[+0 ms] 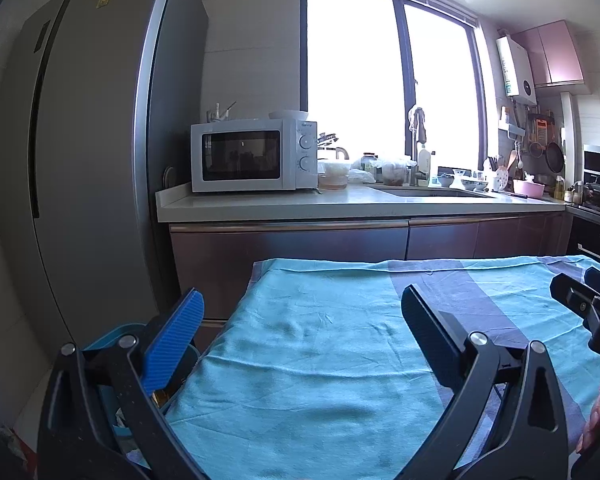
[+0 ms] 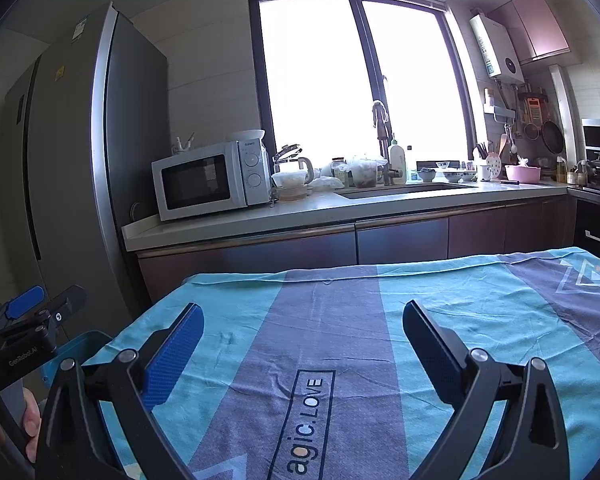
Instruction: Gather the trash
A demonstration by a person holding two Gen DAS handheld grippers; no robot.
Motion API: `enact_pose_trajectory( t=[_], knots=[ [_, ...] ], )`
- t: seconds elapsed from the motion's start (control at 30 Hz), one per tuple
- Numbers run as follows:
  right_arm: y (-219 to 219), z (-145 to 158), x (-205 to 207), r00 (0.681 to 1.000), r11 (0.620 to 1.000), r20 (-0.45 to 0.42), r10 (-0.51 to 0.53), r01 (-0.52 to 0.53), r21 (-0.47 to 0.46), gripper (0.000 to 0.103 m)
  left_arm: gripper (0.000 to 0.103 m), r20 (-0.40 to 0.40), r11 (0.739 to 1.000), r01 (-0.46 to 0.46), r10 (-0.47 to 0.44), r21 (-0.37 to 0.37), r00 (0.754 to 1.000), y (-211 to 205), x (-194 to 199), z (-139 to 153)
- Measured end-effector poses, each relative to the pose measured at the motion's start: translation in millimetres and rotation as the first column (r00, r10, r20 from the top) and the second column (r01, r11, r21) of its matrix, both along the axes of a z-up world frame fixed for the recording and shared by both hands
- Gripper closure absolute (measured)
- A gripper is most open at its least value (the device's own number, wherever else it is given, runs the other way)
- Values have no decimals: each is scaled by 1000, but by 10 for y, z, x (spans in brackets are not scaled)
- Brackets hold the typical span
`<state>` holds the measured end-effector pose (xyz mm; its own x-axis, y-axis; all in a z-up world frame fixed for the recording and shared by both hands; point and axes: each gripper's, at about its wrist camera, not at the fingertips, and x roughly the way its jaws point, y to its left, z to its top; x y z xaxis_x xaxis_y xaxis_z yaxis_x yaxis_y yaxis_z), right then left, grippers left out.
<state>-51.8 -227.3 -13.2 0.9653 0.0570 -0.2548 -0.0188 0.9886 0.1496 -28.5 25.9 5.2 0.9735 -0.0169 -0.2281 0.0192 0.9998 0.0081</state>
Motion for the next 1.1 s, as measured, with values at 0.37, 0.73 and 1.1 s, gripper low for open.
enact_pose_trajectory(
  t=[0.37,0.73,1.1],
  knots=[
    [-28,28,-55,1000,1000,8,-11,11,0,7,6,2,1000,6,-6,0,1000,-20,-19,4],
    [-26,32,-41,1000,1000,-1,-14,14,-5,7,6,2,1000,1,-1,-5,1000,-22,-21,8],
    [-34,39,-31,1000,1000,1,-15,15,-4,7,6,-1,1000,-7,7,-8,1000,-1,-22,13]
  ],
)
